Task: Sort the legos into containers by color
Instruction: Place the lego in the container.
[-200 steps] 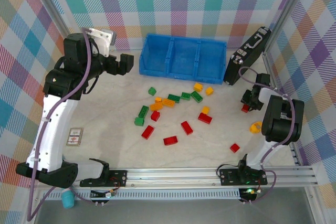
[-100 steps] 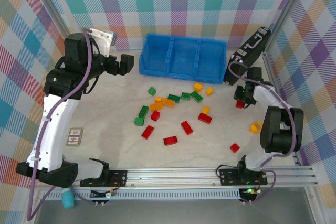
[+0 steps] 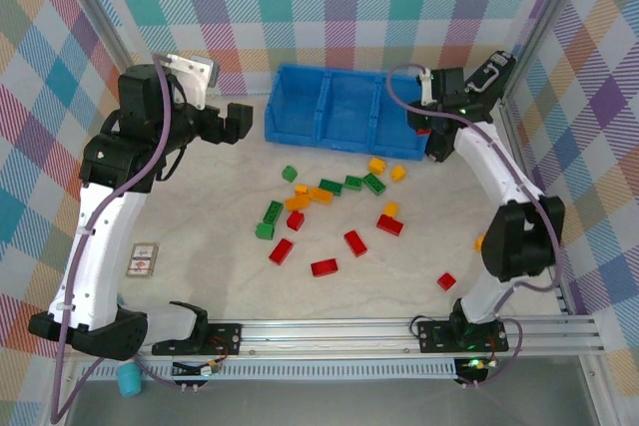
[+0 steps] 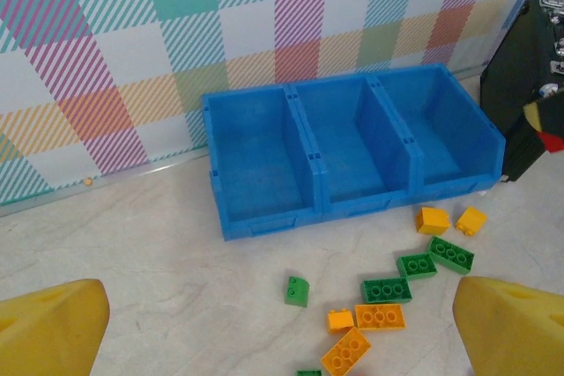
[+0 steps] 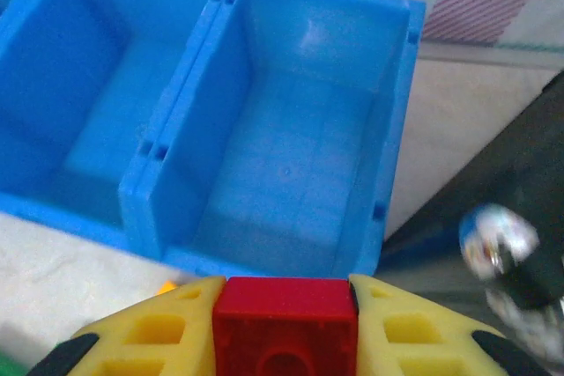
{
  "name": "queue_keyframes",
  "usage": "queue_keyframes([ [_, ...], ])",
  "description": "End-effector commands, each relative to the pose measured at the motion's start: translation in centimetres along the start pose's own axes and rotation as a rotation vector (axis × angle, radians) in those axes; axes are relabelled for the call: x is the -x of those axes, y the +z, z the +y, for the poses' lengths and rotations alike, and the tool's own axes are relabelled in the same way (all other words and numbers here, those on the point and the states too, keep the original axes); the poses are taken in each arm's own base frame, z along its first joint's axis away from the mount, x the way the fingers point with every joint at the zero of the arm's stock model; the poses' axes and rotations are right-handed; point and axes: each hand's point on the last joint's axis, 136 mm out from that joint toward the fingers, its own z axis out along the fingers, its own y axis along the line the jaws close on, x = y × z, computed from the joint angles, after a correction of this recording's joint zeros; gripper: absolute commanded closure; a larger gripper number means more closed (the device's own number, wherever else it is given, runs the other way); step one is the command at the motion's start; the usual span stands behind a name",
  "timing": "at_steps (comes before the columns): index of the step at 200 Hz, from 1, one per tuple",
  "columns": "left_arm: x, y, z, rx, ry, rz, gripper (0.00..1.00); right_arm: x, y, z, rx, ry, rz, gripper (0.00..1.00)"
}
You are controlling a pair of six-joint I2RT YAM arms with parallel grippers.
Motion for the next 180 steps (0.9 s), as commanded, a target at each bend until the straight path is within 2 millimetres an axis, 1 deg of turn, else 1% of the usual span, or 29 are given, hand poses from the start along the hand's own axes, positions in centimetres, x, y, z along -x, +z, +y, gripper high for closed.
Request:
queue_keyframes([
  [1,0.4,-0.3,-0.2,0.0,0.016,-0.014,0.0,1.9,2.5,0.2,-0.005,-0.065,-0.037,0.73],
  [17,0.3,-0.2,0.0,0.008,0.018,-0.006,0.0,2.2,4.8,0.7,0.007,-0.072,-0.032,0.73],
  [38,0.1,0.0,0.1,0.016,0.018,0.007,0.0,2.0,7.8,1.5,0.024,-0.083,-0.014,0.73],
  [71,-0.3,0.2,0.2,0.02,0.013,0.029,0.0,0.8,12.2,2.3,0.032,-0.091,0.038,0.73],
  [98,-0.6,0.3,0.3,0.025,0.005,0.039,0.0,-0.2,14.9,2.4,0.029,-0.093,0.08,0.72],
  [125,-0.7,0.5,0.3,0.025,-0.002,0.044,0.0,-1.6,16.9,2.2,0.019,-0.096,0.13,0.71],
  [137,-0.8,0.7,0.3,0.024,-0.002,0.049,0.0,-2.3,17.4,2.1,0.013,-0.097,0.152,0.7],
  [158,-0.9,0.9,0.2,0.018,-0.003,0.056,0.0,-3.0,17.8,2.1,0.01,-0.092,0.168,0.67],
  [180,-1.0,1.0,0.2,0.018,-0.002,0.059,0.0,-3.3,17.9,1.9,0.004,-0.092,0.175,0.63],
])
